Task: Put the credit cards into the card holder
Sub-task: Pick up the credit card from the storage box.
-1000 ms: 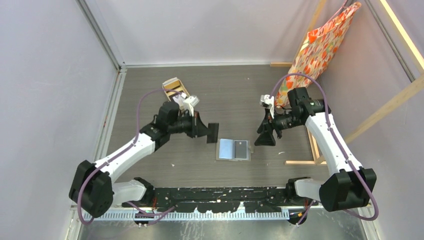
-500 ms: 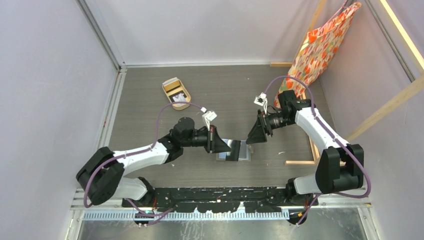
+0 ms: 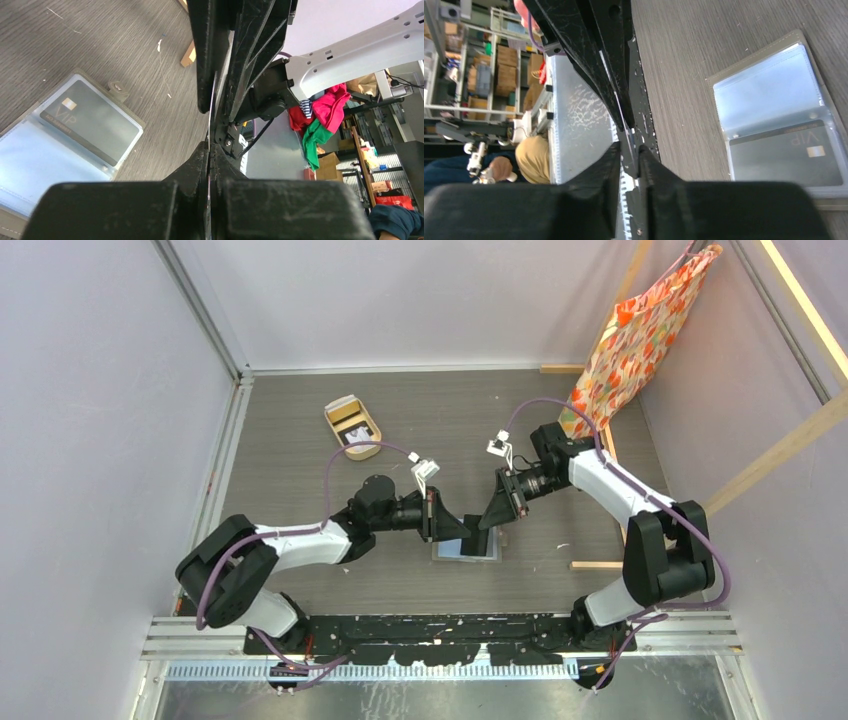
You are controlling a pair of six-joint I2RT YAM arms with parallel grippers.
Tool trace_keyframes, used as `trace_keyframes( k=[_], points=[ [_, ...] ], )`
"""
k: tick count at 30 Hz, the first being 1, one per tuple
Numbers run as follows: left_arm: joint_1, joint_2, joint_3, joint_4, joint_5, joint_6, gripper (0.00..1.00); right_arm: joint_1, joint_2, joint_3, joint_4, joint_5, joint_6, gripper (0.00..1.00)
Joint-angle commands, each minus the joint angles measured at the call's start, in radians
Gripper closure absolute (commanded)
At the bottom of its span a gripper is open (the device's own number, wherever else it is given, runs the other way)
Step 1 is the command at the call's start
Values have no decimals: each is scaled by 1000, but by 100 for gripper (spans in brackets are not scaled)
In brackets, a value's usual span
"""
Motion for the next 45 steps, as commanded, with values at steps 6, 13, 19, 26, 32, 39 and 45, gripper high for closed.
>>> trace_keyframes(
  k=[6, 13, 19, 26, 32, 39, 45],
  points=[
    [-2, 36, -4, 155, 9, -23, 81, 16, 6, 73, -108, -41, -127, 99],
    [-1, 80, -74, 330, 56, -90, 52, 18, 34, 106, -197, -44, -218, 99],
    [-2, 163, -115, 551, 59, -178, 54, 16, 47, 108, -198, -58, -216, 99],
    [-13, 214, -103, 645, 40, -220, 67, 17, 62, 104, -184, -55, -204, 99],
    [-19, 228, -100, 672, 28, -245, 95, 19, 58, 90, -153, -43, -183, 99],
    [48, 148, -197, 525, 34, -249, 100, 16, -3, 166, -234, 269, -255, 2],
    [76, -170, -154, -285, -29, -9, 100, -6, -242, -72, 10, 476, -230, 0]
  ],
)
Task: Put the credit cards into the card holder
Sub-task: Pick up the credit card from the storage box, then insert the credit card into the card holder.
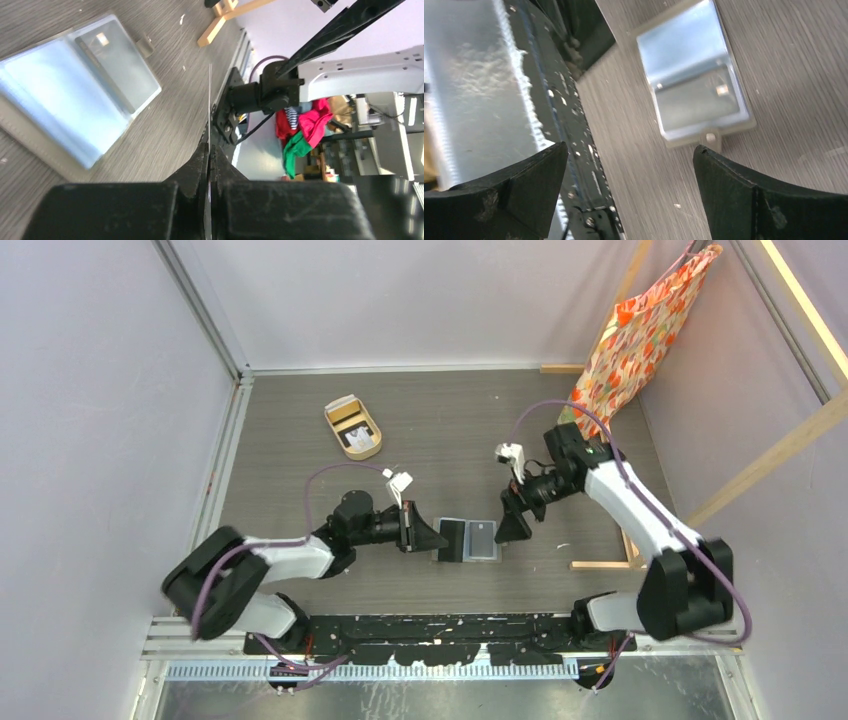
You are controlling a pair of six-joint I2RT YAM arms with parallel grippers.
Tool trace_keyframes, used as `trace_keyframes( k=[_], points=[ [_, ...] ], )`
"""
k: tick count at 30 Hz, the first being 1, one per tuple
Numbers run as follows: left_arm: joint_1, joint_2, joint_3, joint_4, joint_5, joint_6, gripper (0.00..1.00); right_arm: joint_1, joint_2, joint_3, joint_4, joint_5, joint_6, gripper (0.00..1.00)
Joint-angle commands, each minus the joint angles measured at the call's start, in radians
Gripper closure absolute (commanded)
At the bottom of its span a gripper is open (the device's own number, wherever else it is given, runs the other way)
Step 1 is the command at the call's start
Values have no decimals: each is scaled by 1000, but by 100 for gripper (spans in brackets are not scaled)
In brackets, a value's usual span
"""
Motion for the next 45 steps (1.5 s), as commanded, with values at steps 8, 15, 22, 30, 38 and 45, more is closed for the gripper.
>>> trace_keyframes(
  k=[8, 15, 22, 30, 38, 45],
  points=[
    [50, -193, 184, -712, -30, 226, 100, 25, -76, -118, 119, 90, -49, 19],
    [50, 97, 174, -323, 88, 52, 100, 103, 89, -55, 148, 184, 72, 68],
    [51, 245, 216, -217, 120, 31, 100, 125, 207, -6, 141, 220, 116, 82],
    [109, 379, 220, 14, 202, -129, 100, 137, 291, 32, 138, 236, 137, 83],
    [115, 422, 266, -64, 198, -153, 100, 146, 344, 50, 132, 302, 150, 84],
    [116, 398, 304, -255, 157, -81, 100, 147, 354, 52, 134, 330, 158, 84]
  ],
)
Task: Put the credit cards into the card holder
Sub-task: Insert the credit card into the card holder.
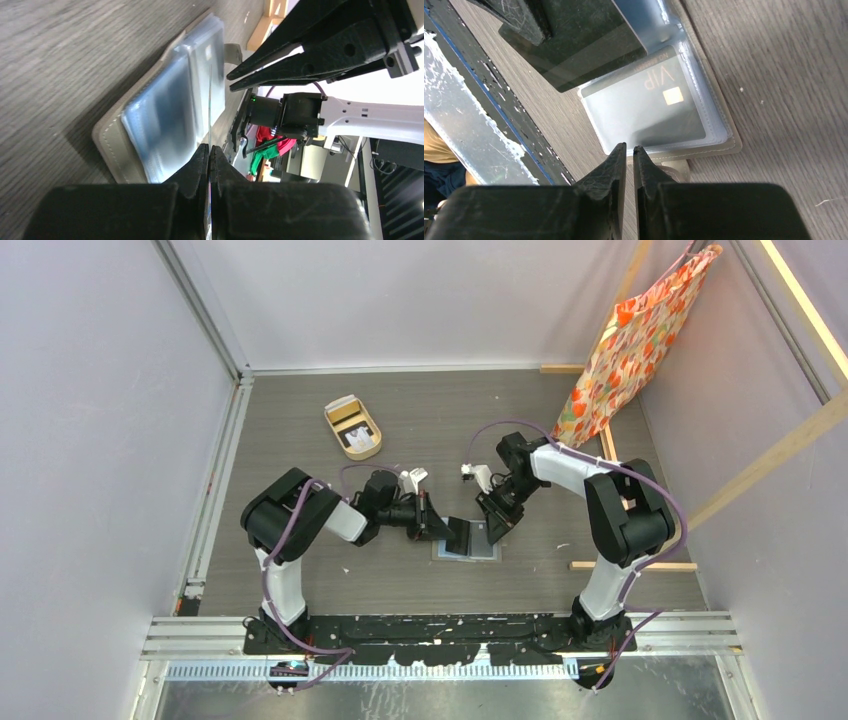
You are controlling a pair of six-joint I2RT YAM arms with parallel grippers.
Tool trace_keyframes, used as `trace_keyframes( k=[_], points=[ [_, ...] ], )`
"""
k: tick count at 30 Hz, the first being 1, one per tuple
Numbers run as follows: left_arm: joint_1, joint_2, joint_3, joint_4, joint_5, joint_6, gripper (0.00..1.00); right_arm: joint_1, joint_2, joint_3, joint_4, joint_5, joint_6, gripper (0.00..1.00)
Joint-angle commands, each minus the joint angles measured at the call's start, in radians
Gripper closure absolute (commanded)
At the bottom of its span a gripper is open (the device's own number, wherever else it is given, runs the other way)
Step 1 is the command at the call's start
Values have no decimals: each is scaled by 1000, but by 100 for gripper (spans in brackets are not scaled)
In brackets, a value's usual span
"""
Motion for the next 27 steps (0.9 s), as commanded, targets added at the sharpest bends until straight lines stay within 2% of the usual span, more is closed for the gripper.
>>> trace_keyframes(
  k=[1, 27],
  points=[
    [-2, -32, 33, -93, -15, 42, 100, 5, -1, 37, -1, 32, 17, 84],
    [-20, -10, 74, -141, -19, 49, 100, 9, 28, 47, -20, 101, 14, 84]
  ],
)
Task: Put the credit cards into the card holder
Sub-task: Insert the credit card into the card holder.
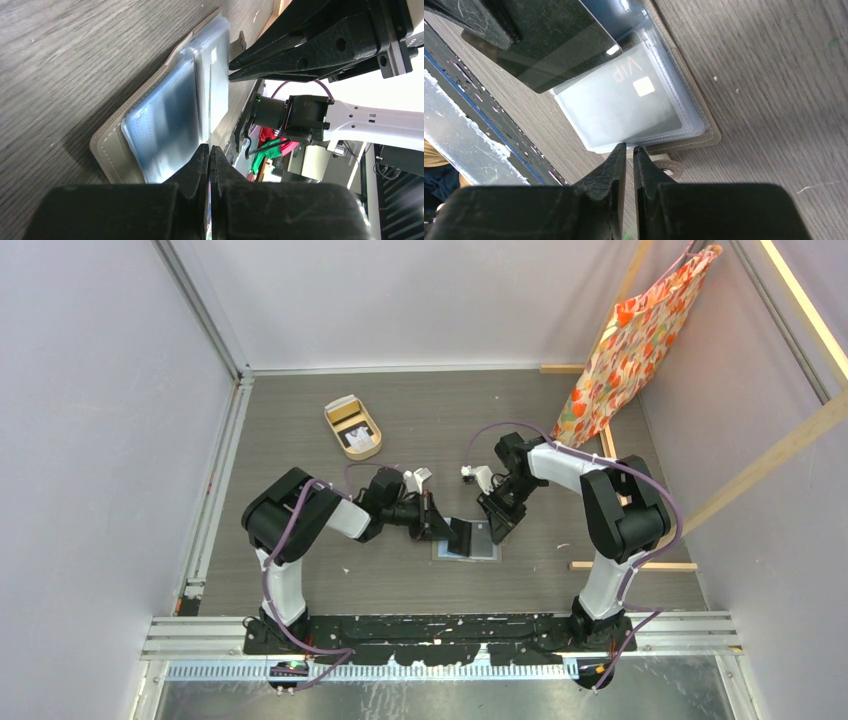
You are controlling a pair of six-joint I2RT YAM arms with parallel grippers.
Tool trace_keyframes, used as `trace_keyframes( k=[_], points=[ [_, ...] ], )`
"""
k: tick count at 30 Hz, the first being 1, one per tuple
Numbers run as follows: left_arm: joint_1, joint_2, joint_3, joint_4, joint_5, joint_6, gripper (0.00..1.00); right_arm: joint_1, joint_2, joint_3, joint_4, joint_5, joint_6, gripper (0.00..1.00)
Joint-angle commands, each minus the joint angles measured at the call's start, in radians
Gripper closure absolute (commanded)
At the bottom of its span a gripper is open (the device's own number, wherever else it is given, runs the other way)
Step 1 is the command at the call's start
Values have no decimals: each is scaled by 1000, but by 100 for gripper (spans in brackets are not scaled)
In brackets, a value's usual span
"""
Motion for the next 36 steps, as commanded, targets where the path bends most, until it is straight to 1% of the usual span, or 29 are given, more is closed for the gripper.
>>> trace_keyframes(
  k=[1, 11, 20, 36],
  points=[
    [-6, -13, 28, -22, -2, 26, 100, 8, -4, 31, -10, 13, -4, 84],
    [-18, -38, 53, -160, -54, 87, 100, 7, -9, 31, -11, 18, -3, 84],
    [-20, -48, 50, -186, -71, 92, 100, 11, -10, 29, -11, 22, -3, 84],
    [-21, -32, 66, -200, -58, 89, 100, 23, -9, 29, -12, 33, -7, 84]
  ],
)
